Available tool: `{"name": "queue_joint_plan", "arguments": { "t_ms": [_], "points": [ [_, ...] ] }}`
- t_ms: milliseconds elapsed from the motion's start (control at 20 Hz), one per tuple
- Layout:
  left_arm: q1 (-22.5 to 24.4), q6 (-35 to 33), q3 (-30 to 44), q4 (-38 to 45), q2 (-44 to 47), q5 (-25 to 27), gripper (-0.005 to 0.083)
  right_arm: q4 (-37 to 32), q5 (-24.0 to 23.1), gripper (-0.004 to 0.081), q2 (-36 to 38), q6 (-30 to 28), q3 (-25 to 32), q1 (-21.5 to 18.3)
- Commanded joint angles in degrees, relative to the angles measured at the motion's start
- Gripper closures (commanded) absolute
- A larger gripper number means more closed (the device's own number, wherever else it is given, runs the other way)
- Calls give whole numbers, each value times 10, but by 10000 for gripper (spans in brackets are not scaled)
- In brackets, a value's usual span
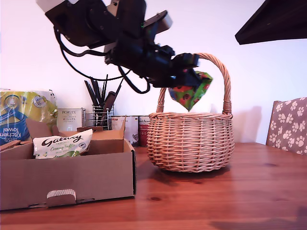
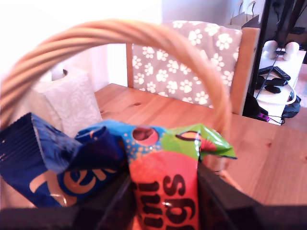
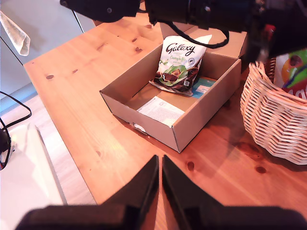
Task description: Move the bags of Easter eggs from the cardboard box on the left into the woven basket on the right side.
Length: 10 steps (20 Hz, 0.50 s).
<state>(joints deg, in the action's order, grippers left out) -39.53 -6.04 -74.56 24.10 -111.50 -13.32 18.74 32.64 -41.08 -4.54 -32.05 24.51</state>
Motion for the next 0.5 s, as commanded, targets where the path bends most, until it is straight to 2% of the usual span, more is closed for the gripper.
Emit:
{"name": "queue_joint_plan", "arguments": {
  "t_ms": [0,250,450],
  "points": [
    [-3,-5,-3,8,-7,15,547,0,2,783,0,0,-5,2],
    [-3,-12,-3,13,-7,38,230,0,2,783,0,0,-5,2],
    [-3,-19,-3,14,-7,38,212,2,2,783,0,0,-5,2]
  ]
}}
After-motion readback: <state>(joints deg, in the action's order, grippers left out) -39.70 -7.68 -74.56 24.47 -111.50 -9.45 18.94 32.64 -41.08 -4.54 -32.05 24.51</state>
